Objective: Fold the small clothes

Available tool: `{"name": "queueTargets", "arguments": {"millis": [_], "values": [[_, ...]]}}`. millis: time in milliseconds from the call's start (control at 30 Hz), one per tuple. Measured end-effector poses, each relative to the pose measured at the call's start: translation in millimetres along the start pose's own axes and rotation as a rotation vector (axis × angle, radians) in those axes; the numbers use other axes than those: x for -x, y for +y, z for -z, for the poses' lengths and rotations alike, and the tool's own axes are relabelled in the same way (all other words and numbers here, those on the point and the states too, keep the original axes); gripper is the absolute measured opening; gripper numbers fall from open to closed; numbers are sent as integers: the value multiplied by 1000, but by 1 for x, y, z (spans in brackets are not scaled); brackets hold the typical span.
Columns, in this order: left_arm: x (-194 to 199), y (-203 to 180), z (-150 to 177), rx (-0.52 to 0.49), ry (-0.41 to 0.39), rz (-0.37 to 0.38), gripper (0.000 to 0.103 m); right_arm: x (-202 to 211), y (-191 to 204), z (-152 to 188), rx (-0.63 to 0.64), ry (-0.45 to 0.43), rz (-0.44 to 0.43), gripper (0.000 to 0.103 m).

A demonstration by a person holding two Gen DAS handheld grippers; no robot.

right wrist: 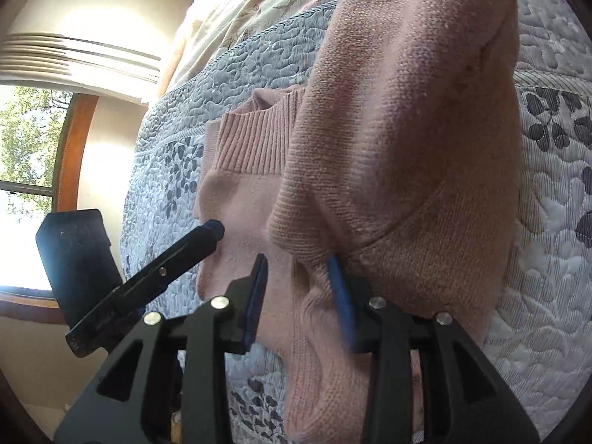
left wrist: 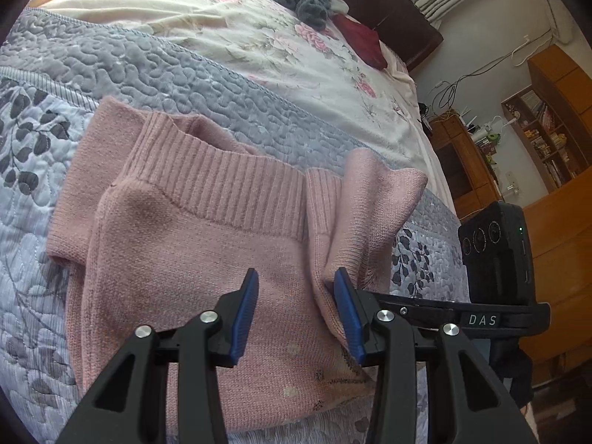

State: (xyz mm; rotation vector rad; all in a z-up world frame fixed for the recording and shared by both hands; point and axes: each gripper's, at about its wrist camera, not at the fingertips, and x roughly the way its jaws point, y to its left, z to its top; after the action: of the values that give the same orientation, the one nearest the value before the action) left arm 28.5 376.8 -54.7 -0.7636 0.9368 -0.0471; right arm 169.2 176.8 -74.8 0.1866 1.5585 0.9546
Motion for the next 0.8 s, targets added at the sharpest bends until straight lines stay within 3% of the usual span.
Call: {"name": "queueTargets", "arguments": {"millis": [133, 333, 567, 800], "values": [[-16, -8, -1, 27, 27, 66, 43, 51, -13, 4, -35, -74, -90, 39], [-44, -18, -1, 54, 61, 128, 45, 104, -57, 18, -80, -170, -36, 41], [-75, -15, -2, 128, 99, 163, 48, 101, -108, 41, -153, -162, -33, 41], [-88, -14, 3, 160, 103, 151, 48, 87, -119, 52, -151, -145, -22, 41]]}}
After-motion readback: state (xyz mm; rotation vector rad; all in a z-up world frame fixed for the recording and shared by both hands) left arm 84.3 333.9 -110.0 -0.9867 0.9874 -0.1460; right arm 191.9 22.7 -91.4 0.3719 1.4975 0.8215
